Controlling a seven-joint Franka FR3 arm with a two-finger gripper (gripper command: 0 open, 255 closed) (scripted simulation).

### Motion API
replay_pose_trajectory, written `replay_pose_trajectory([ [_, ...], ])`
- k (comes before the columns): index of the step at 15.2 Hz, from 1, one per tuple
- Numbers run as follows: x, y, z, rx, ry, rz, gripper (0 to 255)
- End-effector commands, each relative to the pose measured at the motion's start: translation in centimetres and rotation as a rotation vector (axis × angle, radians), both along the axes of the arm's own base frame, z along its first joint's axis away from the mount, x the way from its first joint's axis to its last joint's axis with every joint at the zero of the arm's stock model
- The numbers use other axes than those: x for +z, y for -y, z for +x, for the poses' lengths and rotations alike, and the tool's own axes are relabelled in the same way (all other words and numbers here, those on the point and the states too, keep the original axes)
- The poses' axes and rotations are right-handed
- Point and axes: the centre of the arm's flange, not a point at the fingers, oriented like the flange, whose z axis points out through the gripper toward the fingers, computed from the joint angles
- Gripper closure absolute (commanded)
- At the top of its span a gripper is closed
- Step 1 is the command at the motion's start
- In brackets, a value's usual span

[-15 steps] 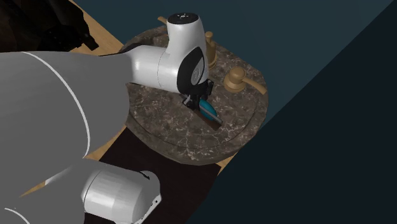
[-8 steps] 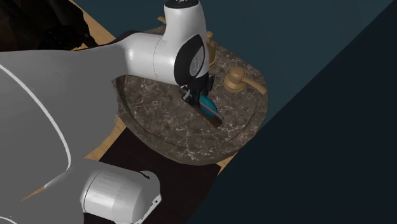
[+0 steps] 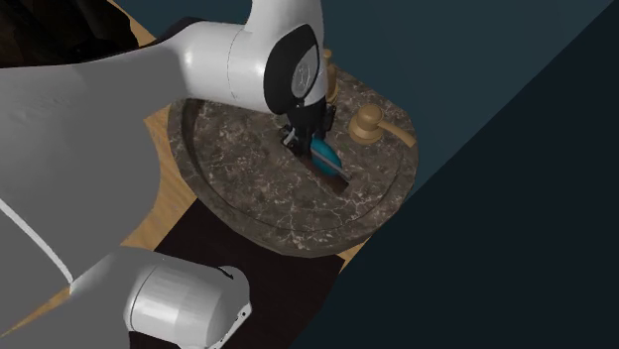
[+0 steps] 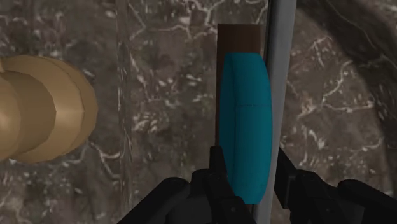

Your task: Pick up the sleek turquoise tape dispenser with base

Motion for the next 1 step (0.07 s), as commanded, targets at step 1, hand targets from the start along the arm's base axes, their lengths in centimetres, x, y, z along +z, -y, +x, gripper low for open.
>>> replay_pose_trajectory([
  [1, 0.38, -0.01, -0.01, 0.000, 0.000, 0.000, 255],
])
